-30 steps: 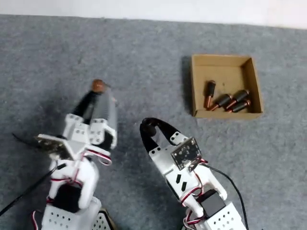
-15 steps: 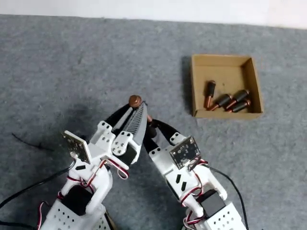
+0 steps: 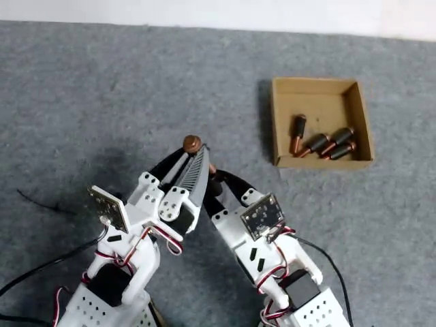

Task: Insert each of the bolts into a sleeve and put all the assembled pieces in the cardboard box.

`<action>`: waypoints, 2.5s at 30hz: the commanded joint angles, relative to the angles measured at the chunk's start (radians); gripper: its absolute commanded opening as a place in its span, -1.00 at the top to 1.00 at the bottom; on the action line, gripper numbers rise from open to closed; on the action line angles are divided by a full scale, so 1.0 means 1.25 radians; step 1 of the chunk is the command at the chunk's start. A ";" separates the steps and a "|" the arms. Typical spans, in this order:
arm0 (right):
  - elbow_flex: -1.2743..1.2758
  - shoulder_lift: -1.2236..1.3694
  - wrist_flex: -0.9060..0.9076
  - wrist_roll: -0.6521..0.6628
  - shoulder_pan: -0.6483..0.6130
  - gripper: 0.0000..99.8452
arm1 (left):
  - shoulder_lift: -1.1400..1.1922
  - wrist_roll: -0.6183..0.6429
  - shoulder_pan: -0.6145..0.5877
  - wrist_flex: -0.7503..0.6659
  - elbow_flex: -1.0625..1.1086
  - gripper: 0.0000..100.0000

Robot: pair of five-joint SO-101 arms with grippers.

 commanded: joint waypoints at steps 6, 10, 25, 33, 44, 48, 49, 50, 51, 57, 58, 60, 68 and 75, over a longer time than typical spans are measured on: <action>0.085 -0.010 -0.002 0.009 0.017 0.99 | -0.009 0.006 0.010 -0.015 -0.010 0.99; 0.085 -0.010 -0.002 0.009 0.045 0.99 | -0.009 0.007 0.010 -0.015 -0.010 0.99; 0.085 -0.010 0.001 0.009 0.039 0.99 | -0.003 0.088 0.012 0.066 -0.046 0.99; 0.085 -0.010 0.002 0.010 0.012 0.99 | 0.001 0.090 0.010 0.068 -0.040 0.99; 0.085 -0.010 0.009 0.010 0.014 0.99 | 0.001 0.087 0.010 0.066 0.024 0.99; 0.085 -0.010 0.031 0.010 0.014 0.99 | -0.001 0.082 0.014 0.069 0.073 0.99; 0.085 -0.010 0.033 0.012 0.015 0.99 | -0.001 0.070 0.017 0.068 0.077 0.99; 0.085 -0.010 0.033 0.028 0.015 0.99 | -0.001 0.063 0.018 0.068 0.077 0.99; 0.085 -0.010 0.033 0.055 0.015 0.99 | -0.001 0.064 0.018 0.068 0.077 0.99; 0.085 -0.010 0.031 0.130 0.020 0.99 | -0.001 0.063 0.048 0.101 0.077 0.99; 0.085 -0.010 0.029 0.124 0.028 0.99 | -0.001 0.063 0.051 0.115 0.077 0.99; 0.085 -0.010 0.028 0.098 0.030 0.99 | -0.001 0.063 0.052 0.134 0.077 0.99; 0.085 -0.010 0.028 0.086 0.035 0.99 | -0.008 0.060 0.044 0.134 0.077 0.99; 0.084 -0.010 0.028 0.086 0.036 0.99 | -0.008 0.059 0.001 0.135 0.075 0.59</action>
